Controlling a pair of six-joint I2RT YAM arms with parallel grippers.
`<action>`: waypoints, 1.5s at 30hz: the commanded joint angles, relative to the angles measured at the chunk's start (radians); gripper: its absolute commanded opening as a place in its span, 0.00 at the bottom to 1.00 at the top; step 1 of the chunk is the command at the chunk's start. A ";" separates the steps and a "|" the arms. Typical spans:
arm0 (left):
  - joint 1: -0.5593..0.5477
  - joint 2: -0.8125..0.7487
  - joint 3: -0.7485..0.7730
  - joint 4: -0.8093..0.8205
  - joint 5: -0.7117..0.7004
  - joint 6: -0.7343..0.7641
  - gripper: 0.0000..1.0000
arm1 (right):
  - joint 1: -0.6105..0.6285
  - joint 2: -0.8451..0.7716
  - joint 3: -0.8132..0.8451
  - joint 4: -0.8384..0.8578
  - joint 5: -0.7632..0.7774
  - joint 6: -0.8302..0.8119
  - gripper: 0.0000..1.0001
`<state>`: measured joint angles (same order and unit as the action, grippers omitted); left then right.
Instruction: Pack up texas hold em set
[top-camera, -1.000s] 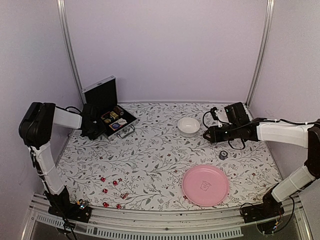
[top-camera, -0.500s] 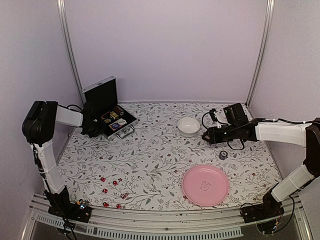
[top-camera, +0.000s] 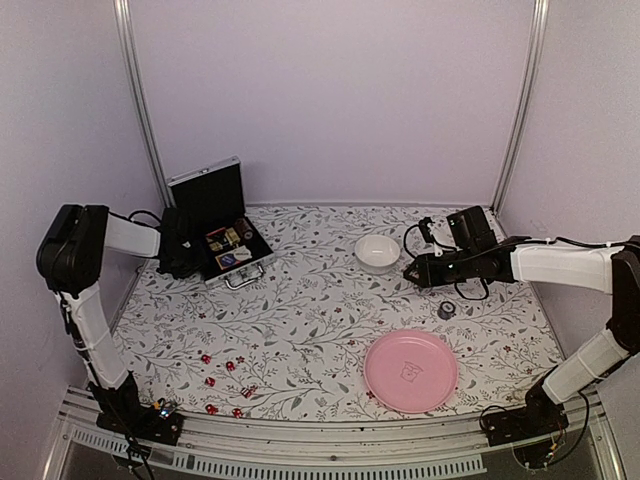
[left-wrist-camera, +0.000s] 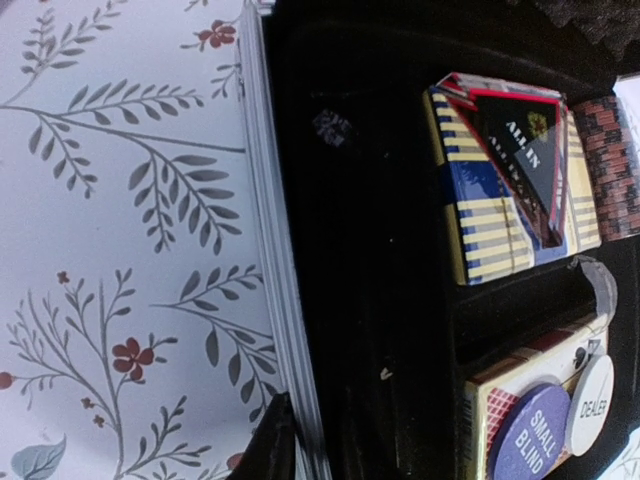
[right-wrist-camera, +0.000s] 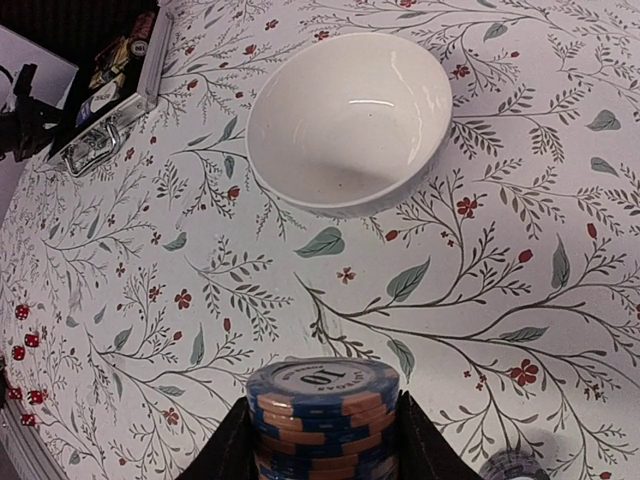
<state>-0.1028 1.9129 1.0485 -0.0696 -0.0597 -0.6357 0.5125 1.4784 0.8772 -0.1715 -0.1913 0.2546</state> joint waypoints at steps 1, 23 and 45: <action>-0.032 -0.026 -0.037 -0.082 0.052 0.080 0.14 | 0.008 -0.045 0.018 0.051 -0.027 0.015 0.11; -0.247 -0.074 -0.068 -0.115 0.004 -0.001 0.12 | 0.008 -0.119 0.031 -0.030 0.028 0.086 0.11; -0.587 -0.066 -0.106 -0.162 -0.108 -0.203 0.11 | 0.080 -0.142 0.029 -0.034 0.035 0.149 0.11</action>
<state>-0.6239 1.8256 0.9699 -0.1711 -0.2268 -0.8181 0.5751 1.3796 0.8772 -0.2409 -0.1665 0.3832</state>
